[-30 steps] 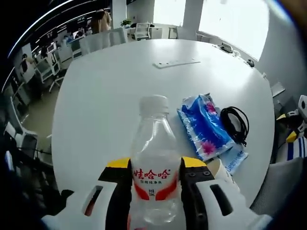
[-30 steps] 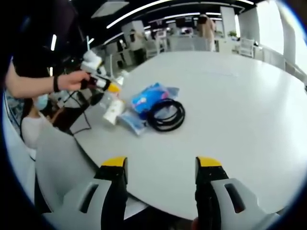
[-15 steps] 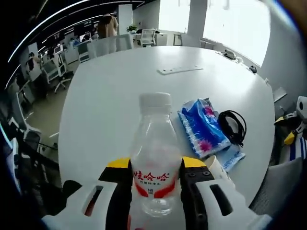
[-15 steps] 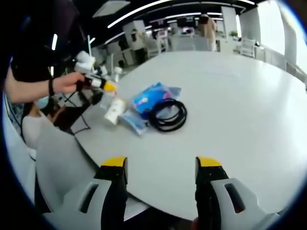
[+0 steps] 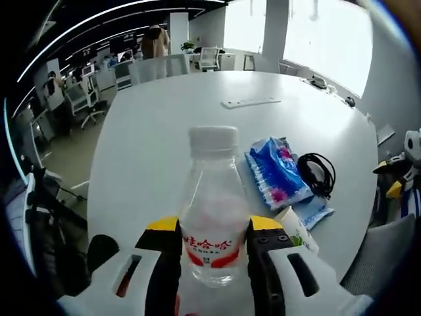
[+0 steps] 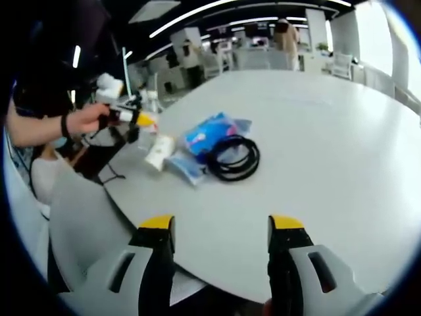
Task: Arrange the tabletop items into an orderly group along one side of the table until the central work area is clear of visible clutter.
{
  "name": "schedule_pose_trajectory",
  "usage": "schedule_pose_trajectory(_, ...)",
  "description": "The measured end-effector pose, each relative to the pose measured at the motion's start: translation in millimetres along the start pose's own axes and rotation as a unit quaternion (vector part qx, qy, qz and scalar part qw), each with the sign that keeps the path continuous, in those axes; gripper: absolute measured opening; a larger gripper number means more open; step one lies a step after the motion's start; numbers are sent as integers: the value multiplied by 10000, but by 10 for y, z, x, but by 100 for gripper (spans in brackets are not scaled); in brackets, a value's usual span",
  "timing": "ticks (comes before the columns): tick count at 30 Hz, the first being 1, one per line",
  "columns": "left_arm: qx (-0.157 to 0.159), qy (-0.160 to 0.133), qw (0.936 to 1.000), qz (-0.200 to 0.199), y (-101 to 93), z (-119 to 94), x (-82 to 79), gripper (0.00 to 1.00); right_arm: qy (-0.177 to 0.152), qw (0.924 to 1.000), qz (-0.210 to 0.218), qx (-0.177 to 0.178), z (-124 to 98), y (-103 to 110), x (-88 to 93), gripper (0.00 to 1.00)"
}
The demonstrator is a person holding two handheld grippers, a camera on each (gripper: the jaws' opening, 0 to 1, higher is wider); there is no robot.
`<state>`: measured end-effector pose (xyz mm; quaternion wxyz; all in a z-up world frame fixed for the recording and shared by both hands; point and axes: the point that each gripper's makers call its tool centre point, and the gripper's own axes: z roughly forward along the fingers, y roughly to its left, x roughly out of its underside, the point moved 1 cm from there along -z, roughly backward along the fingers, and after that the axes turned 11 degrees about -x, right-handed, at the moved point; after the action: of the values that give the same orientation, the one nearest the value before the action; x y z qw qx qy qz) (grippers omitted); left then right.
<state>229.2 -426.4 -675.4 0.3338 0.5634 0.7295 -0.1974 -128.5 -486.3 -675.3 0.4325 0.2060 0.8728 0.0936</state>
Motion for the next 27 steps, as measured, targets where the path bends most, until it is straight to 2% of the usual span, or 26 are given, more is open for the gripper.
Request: schedule_pose_trajectory(27,-297,-191,9988,-329,51,-309,266,37,34,10000,-56,-70,61,78,-19,55)
